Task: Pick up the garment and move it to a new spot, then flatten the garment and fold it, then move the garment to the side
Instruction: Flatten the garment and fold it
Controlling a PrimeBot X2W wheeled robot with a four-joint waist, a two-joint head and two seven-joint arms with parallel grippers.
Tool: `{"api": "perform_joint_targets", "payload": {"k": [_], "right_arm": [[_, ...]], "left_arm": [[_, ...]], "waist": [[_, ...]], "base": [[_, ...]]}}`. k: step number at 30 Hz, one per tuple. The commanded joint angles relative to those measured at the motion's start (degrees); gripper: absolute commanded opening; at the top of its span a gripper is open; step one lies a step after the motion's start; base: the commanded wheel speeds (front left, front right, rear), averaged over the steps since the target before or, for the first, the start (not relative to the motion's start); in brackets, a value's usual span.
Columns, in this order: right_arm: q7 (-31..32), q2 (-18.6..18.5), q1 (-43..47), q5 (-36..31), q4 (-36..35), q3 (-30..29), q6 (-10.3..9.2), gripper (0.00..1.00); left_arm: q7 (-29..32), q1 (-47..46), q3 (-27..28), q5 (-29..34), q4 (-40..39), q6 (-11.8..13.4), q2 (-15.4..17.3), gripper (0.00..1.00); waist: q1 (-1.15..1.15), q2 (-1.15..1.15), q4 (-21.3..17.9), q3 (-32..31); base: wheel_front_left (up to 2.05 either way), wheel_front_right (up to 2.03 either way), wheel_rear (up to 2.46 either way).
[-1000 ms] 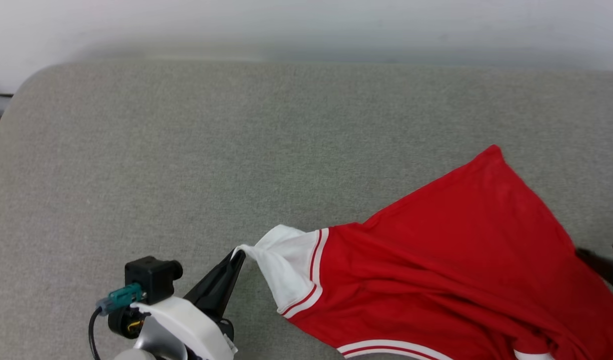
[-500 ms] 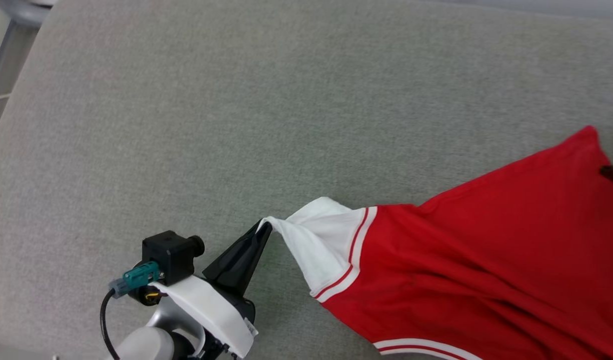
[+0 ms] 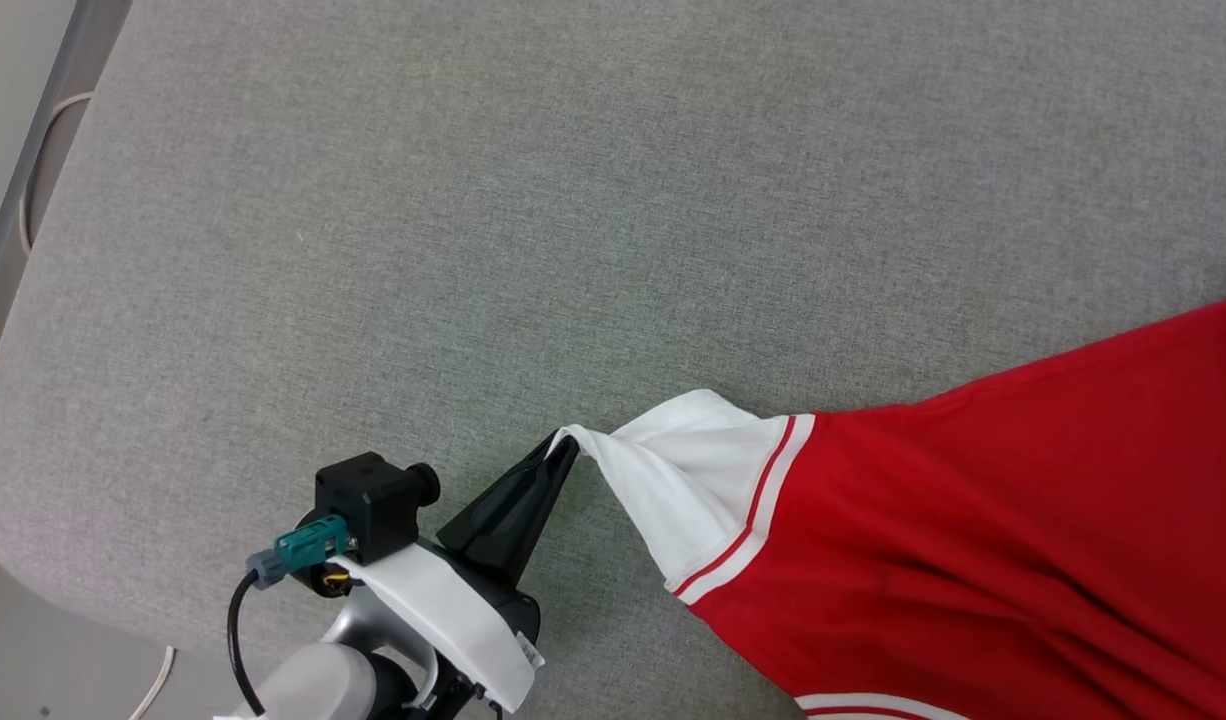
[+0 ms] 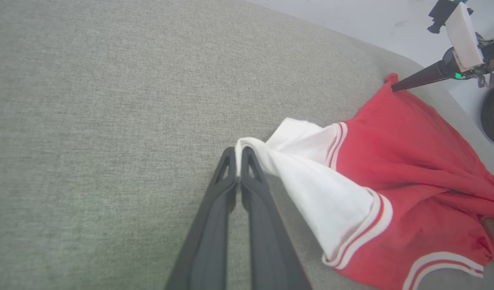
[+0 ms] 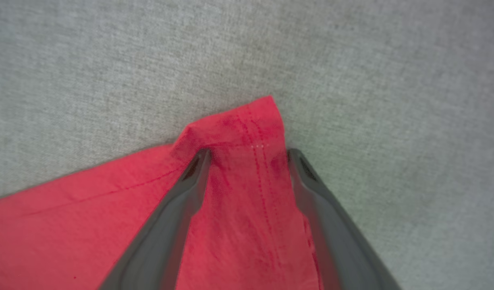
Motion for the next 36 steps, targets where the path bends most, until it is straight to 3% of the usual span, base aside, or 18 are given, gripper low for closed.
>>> {"api": "perform_joint_targets", "payload": {"k": [1, 2, 3, 11, 19, 22, 29, 36], "right_arm": [[0.52, 0.79, 1.5, -0.07, 2.06, 1.28, -0.04, 0.93], [0.92, 0.84, 2.02, 0.07, 2.53, 1.78, -0.04, 0.22], [0.9, 0.96, 2.37, 0.29, 2.83, 2.14, -0.04, 0.0], [-3.06, 0.17, 2.72, 1.2, 3.51, 4.25, -0.04, 0.0], [-13.69, 0.33, -0.32, 2.08, 4.96, 3.84, -0.05, 0.0], [-17.23, 2.2, -0.69, 3.58, 6.86, 2.69, -0.04, 0.0], [-28.17, 1.77, -1.54, 5.89, 7.9, 1.41, -0.05, 0.0], [-35.59, 0.06, 0.93, 9.84, 3.65, 2.9, -0.07, 0.0]], "left_arm": [[-0.51, -0.82, 0.05, -0.06, 0.08, -0.26, -0.18, 0.0], [-0.55, -0.87, 0.04, -0.15, 0.16, -0.32, -0.21, 0.0], [-0.65, -0.87, 0.05, -0.21, 0.25, -0.41, -0.18, 0.0], [-1.18, -0.85, 0.46, -0.51, 1.57, -0.79, 0.31, 0.0], [-1.64, -0.23, 1.74, -1.89, 2.59, -0.67, 1.02, 0.0], [-1.51, -0.01, 2.62, -2.08, 2.62, -0.39, 2.18, 0.0], [-0.91, -0.55, 6.0, -2.44, 0.5, 1.54, 5.7, 0.0], [0.23, -2.64, 10.5, -2.13, -3.68, 4.02, 9.91, 0.0]], "waist": [[-0.01, 0.0, 0.29, 0.18], [-0.01, 0.0, 0.39, 0.25], [-0.01, 0.0, 0.46, 0.3], [-0.01, 0.0, -0.06, -0.73], [-0.01, 0.0, -2.52, -5.12], [-0.01, 0.0, -3.92, -7.88], [-0.01, 0.0, -7.33, -13.66], [-0.01, 0.0, -10.82, -18.12]], "base": [[0.0, 0.0, 0.0], [0.0, 0.0, 0.0], [0.0, 0.0, 0.0], [0.0, 0.0, 0.0], [0.0, 0.0, 0.0], [0.0, 0.0, 0.0], [0.0, 0.0, 0.0], [0.0, 0.0, 0.0]]}}
